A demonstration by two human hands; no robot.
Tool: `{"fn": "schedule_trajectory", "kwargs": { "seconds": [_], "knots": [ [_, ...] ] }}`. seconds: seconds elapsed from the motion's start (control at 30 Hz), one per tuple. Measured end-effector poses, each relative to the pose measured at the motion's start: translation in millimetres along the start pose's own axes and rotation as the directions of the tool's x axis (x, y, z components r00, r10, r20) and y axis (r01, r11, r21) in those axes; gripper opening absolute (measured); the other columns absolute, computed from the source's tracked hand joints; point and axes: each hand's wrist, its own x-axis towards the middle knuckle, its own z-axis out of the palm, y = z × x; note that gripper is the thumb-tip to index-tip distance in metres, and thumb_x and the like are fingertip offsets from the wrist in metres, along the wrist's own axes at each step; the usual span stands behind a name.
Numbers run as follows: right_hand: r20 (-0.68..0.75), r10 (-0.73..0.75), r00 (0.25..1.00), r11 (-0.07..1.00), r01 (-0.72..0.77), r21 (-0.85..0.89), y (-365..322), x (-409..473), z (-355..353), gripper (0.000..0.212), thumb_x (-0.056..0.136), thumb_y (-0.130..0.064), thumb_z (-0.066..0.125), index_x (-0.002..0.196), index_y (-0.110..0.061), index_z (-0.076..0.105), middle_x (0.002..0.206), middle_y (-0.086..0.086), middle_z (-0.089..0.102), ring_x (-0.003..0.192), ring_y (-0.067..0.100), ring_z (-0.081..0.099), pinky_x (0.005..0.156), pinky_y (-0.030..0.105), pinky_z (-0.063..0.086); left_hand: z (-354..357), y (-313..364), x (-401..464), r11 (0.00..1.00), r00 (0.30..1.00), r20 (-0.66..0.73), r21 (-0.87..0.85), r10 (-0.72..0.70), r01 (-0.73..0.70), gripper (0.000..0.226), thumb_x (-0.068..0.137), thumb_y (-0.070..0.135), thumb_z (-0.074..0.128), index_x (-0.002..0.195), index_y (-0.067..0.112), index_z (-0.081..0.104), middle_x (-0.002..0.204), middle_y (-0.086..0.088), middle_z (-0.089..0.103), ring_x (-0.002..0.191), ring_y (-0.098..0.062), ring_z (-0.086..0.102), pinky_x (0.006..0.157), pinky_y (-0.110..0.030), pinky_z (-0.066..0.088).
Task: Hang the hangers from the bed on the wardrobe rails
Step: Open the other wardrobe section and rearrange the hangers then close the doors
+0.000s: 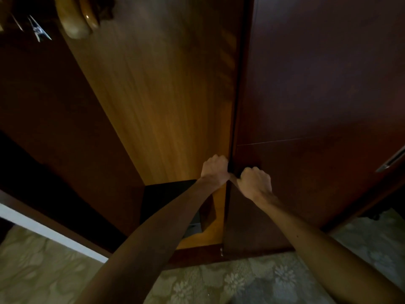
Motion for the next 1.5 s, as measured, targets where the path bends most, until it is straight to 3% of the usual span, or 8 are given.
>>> {"fn": "schedule_trajectory", "kwargs": {
  "seconds": [0.33,0.53,0.67,0.9,1.0,1.07,1.2,1.5],
  "knots": [
    [-0.018,-0.033,0.999,0.985,0.036,0.166,-37.5,-1.6,-22.6,0.042,0.098,-0.04,0.054,0.06,-0.022,0.059,0.06,-0.005,0.062,0.055,0.012,0.063,0.062,0.04,0.061,-35.9,-20.5,-14.3,0.997,0.997,-0.068,-0.07,-0.026,0.022,0.029,0.094,0.02,0.06,0.122,0.017,0.069,0.116,-0.005,0.068,0.107,-0.025,0.064,0.082,-0.034,0.055],
    [-0.086,-0.173,0.981,0.906,0.192,0.377,-105.5,-0.5,-85.9,0.021,0.091,-0.028,0.064,0.07,-0.026,0.062,0.065,-0.011,0.061,0.06,0.01,0.06,0.052,0.033,0.053,-130.2,-35.1,-24.0,0.968,0.941,-0.322,-0.25,-0.105,0.023,0.027,0.087,0.013,0.057,0.111,0.016,0.069,0.084,0.004,0.071,0.073,-0.013,0.068,0.062,-0.034,0.059],
    [-0.37,-0.237,0.898,0.86,0.371,0.35,-153.7,2.9,-156.8,0.005,0.092,-0.038,0.067,0.09,-0.034,0.068,0.08,-0.025,0.059,0.072,0.0,0.053,0.066,0.02,0.044,-212.1,-49.6,-34.9,0.939,0.806,-0.583,-0.325,-0.105,-0.113,0.029,0.092,0.023,0.058,0.12,0.025,0.064,0.078,0.024,0.061,0.069,0.007,0.066,0.047,-0.009,0.049],
    [-0.757,-0.099,0.646,0.746,0.551,0.374,-230.5,36.3,-281.5,0.052,0.083,-0.054,0.071,0.126,-0.026,0.062,0.114,-0.008,0.067,0.089,0.005,0.064,0.078,0.026,0.054,-378.6,-68.2,-27.7,0.921,0.403,-0.91,-0.24,-0.103,-0.308,0.021,0.102,0.026,0.051,0.115,0.016,0.064,0.076,0.02,0.057,0.072,0.018,0.06,0.052,-0.001,0.044],
    [-0.805,-0.086,0.586,0.788,0.534,0.305,-265.4,60.2,-320.8,0.076,0.077,-0.064,0.069,0.139,-0.023,0.052,0.133,-0.002,0.058,0.108,0.015,0.063,0.09,0.031,0.054,-445.2,-81.2,-0.4,0.887,0.481,-0.827,-0.421,-0.291,-0.188,0.036,0.103,0.041,0.045,0.118,0.012,0.061,0.082,0.01,0.062,0.071,-0.002,0.063,0.07,-0.023,0.056],
    [-0.78,-0.125,0.613,0.841,0.483,0.245,-288.3,77.8,-337.8,0.09,0.072,-0.069,0.07,0.145,-0.02,0.047,0.142,0.003,0.053,0.121,0.022,0.058,0.092,0.028,0.045,-478.6,-87.4,21.9,0.769,0.666,-0.617,-0.631,-0.42,-0.1,0.037,0.103,0.043,0.045,0.118,0.012,0.061,0.091,-0.006,0.07,0.079,-0.019,0.071,0.076,-0.035,0.062],
    [-0.618,-0.176,0.766,0.918,0.355,0.178,-321.7,111.4,-353.6,0.096,0.065,-0.066,0.077,0.141,-0.017,0.044,0.137,0.009,0.052,0.122,0.03,0.055,0.084,0.033,0.045,-502.9,-87.2,56.3,0.508,0.925,-0.2,-0.861,-0.322,-0.01,0.033,0.104,0.037,0.047,0.123,0.013,0.059,0.099,-0.009,0.068,0.081,-0.019,0.069,0.05,-0.025,0.059],
    [-0.506,-0.077,0.859,0.896,0.282,0.343,-331.5,145.8,-340.7,0.066,0.077,-0.039,0.083,0.132,-0.02,0.05,0.102,-0.002,0.058,0.103,0.022,0.065,0.083,0.032,0.056,-487.5,-82.0,113.6,0.255,0.992,-0.036,-0.967,-0.12,-0.004,0.04,0.097,0.029,0.065,0.131,0.009,0.06,0.116,-0.015,0.07,0.096,-0.028,0.069,0.062,-0.035,0.058]
  ]
}}
